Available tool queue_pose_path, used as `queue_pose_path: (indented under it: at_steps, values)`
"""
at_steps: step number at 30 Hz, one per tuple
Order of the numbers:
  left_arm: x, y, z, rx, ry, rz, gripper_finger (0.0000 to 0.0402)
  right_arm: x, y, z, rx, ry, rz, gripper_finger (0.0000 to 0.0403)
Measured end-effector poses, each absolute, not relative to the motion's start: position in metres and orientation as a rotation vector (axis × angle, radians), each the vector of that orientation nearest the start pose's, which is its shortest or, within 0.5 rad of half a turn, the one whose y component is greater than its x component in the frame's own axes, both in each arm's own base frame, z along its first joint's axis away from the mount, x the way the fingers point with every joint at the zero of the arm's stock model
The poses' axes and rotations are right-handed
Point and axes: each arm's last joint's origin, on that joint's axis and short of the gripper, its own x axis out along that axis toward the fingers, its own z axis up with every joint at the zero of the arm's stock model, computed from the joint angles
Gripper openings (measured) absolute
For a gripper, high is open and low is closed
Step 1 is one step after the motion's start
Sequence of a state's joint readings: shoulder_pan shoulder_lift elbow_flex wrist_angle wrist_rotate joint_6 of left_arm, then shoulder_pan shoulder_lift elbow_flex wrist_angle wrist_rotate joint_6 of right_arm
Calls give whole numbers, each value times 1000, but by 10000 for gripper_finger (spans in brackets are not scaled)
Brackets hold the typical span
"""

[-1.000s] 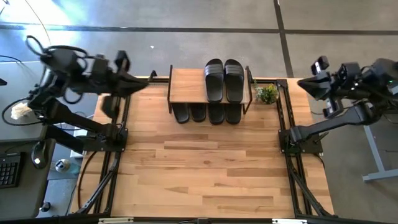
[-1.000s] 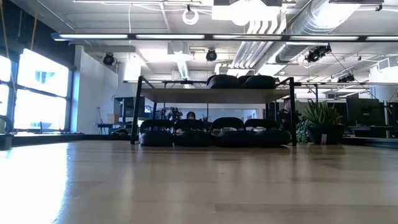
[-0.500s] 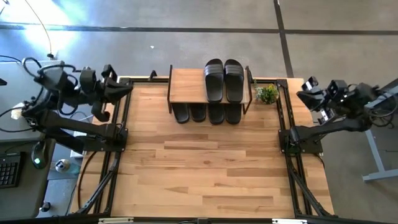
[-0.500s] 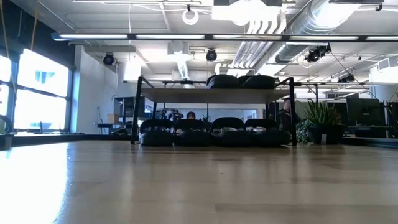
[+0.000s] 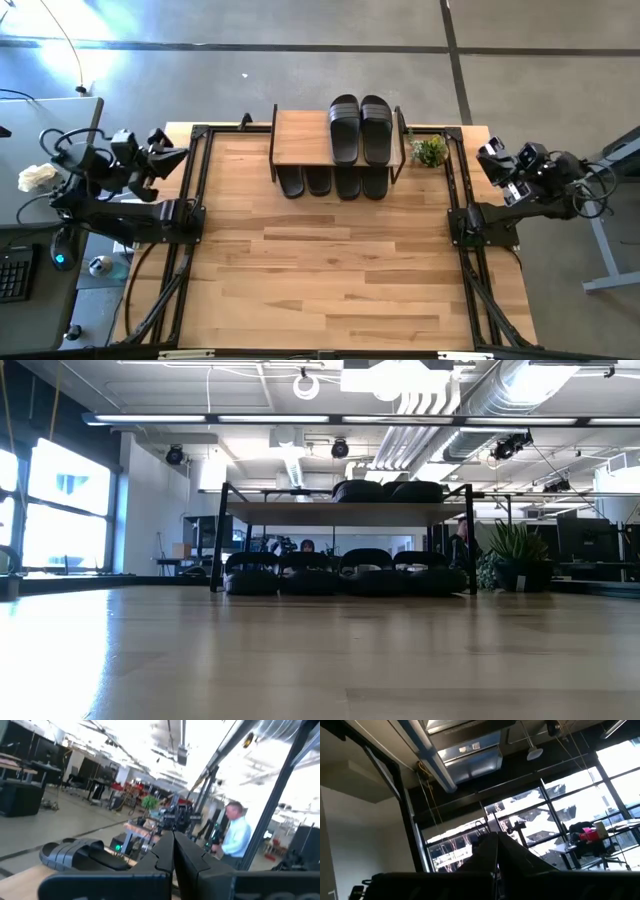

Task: Pick and place slides into the shelf
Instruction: Return to Home Position

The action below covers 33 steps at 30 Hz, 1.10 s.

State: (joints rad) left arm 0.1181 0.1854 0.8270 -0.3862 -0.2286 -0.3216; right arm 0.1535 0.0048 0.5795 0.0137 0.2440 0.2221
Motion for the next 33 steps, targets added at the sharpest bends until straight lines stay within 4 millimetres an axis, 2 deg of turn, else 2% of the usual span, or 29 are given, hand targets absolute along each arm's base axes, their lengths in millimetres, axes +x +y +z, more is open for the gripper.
queue_pose_path:
  at_steps: [7,12,16,21,33]
  values:
    - [-8,6,343,-363,-398,311,0,15,-5,339,323,-563,-47,0]
    - [-1,7,337,-364,-364,313,0,18,-5,337,342,-571,-48,0]
    - [11,9,325,-373,-328,321,0,32,-3,320,368,-573,-33,0]
    - [28,10,308,-401,-322,299,0,53,1,289,425,-584,-13,0]
    - [63,13,263,-507,-304,247,0,75,4,242,555,-580,25,0]
